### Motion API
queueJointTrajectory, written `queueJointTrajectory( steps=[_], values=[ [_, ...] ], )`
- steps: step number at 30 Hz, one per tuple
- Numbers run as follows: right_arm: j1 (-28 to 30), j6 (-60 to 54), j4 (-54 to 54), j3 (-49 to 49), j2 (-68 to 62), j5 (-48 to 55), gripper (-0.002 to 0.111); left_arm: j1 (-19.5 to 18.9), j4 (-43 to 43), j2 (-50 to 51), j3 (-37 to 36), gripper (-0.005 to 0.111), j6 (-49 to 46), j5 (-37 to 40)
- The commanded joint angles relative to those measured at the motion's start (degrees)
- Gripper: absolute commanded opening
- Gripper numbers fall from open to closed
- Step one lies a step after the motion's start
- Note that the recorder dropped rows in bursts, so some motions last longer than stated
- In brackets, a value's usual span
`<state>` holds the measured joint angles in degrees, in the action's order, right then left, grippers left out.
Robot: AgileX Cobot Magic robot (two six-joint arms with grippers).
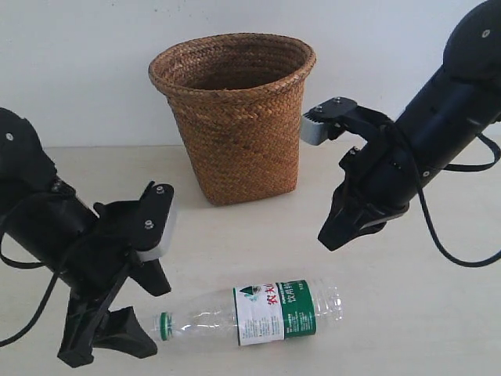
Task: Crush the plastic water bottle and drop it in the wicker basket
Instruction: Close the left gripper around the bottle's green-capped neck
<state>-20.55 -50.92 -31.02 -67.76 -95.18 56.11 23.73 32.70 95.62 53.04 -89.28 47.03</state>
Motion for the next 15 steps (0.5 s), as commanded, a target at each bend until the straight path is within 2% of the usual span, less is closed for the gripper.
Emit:
queueJointTrajectory(
  steps=[1,15],
  values=[
    [-0.1,-0.5,-0.6,-0.3,-1.3,-1.7,0.000,0.3,1.3,3.8,0.3,0.067,-1.1,-3.5],
    [-0.1,-0.5,-1.7,-0.3,-1.5,-3.0,0.000,0.3,4.1,11.8,0.3,0.067,-0.7,-14.7]
  ],
)
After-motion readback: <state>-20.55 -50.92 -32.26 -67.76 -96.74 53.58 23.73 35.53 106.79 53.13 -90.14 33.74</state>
